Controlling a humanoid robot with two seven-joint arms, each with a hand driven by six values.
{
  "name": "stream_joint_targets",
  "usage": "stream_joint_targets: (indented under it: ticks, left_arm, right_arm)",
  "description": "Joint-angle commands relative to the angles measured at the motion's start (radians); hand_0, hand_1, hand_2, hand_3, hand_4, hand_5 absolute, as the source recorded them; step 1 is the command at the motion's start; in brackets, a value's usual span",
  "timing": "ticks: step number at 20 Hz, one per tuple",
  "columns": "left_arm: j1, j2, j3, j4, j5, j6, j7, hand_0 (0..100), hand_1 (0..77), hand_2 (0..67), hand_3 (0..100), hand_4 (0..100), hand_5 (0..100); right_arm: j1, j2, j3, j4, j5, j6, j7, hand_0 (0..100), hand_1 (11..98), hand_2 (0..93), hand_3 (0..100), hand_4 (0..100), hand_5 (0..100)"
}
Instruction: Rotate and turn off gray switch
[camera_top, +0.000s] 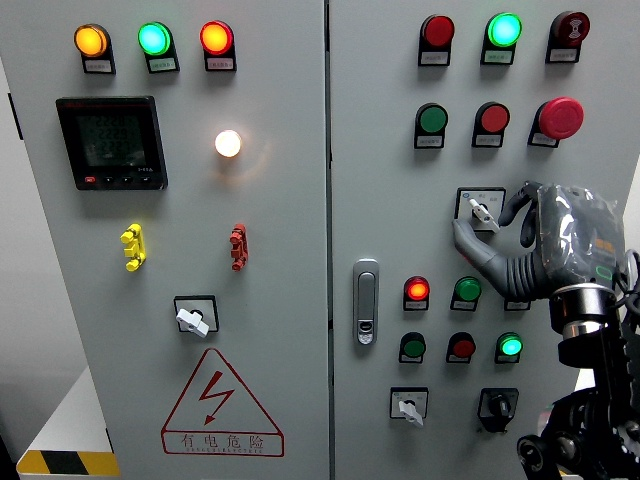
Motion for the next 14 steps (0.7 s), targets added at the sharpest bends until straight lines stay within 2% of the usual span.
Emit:
stream_joint_targets:
  ticks: [1, 14]
  left_arm:
    - [0.000, 0.000, 0.000, 0.000, 0.000, 0.000, 0.000, 84, 0.0, 13.4, 19, 8, 11]
    - [0.000, 0.000, 0.000, 0.000, 0.000, 0.000, 0.000, 85, 0.0, 13.4, 19, 8, 11]
  right_arm:
    - [0.000, 0.0000, 0.000, -0.004, 0.000, 0.000, 0.000, 16, 38.8, 70.0, 95, 100, 100]
    - [0.005, 0.0000, -0.008, -0.013, 0.000, 0.000, 0.000, 29, 39.0, 71.2, 95, 100, 100]
